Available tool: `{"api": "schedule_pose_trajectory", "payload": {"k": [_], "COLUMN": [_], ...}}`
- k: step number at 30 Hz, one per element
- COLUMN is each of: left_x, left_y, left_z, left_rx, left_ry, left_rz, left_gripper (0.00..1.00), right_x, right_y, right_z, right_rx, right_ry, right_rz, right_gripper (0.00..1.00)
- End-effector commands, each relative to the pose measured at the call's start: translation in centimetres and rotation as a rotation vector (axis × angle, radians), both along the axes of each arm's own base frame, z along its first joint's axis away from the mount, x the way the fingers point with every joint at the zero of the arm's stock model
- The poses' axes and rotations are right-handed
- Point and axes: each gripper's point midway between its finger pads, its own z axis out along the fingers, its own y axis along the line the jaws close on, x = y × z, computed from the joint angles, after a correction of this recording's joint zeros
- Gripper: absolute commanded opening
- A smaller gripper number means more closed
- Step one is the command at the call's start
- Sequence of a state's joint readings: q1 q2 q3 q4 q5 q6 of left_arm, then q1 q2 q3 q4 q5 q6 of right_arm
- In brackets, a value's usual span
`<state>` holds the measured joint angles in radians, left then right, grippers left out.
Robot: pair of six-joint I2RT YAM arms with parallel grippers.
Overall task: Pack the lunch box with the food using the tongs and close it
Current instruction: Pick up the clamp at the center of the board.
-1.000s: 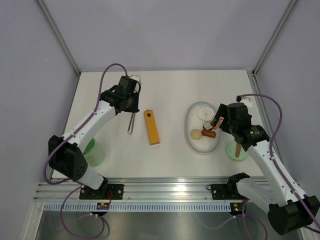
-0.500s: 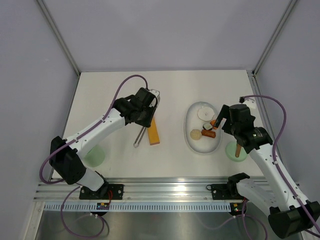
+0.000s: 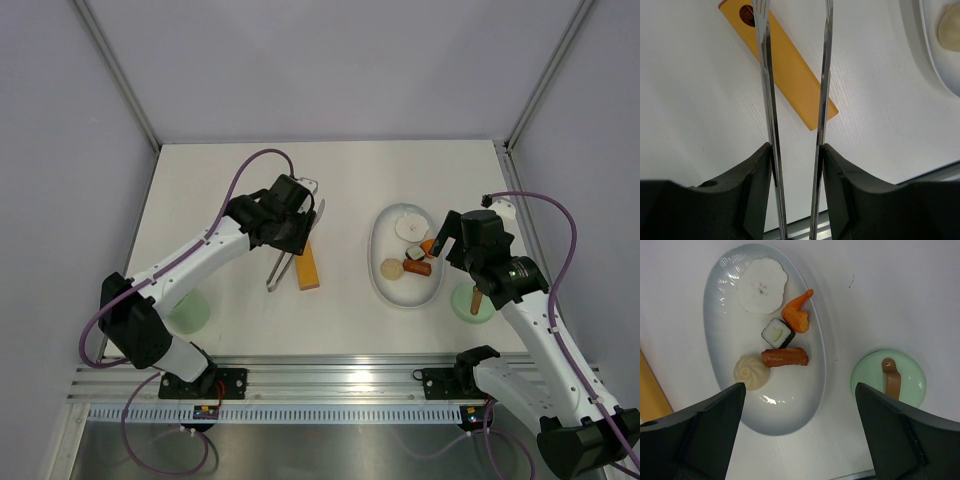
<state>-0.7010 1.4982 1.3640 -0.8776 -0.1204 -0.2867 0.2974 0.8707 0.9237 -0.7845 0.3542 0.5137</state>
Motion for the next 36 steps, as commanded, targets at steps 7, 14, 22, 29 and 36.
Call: {"api": "schedule_pose_trajectory", "payload": {"k": [7,14,22,29,36], "left_x": [0.9,1.0,1.2,1.2,1.9], "left_y": [-0.6,-0.6,-0.3,0.7,2.4], "left_z": [2.3,2.4,3.0,3.8,4.8], "left_rx": [-0.059,-0.061,-0.061,-0.041,-0.060], "left_ry": [-0.072,-0.074,-0.098,-0.135,-0.159], "left_rz": [0.012,0.017,0.027,0.049,0.093], "left_gripper": [0.47,0.47,0.47,0.47,0.46], "right_x": [0.2,0.2,0.2,0.2,0.1], "right_y": [-0.5,-0.3,-0.2,-0.1,-0.1], "right_z": [1.6,1.4,1.2,1.1,1.1], "right_rx": [0.006,0.008,0.012,0.014,0.013], "right_ry": [-0.047,-0.041,-0.038,-0.035,-0.037], "right_rz": [-0.032,-0.026,-0.022,-0.016,-0.015], "right_gripper": [0.99,1.00,0.99,1.00,0.99]}}
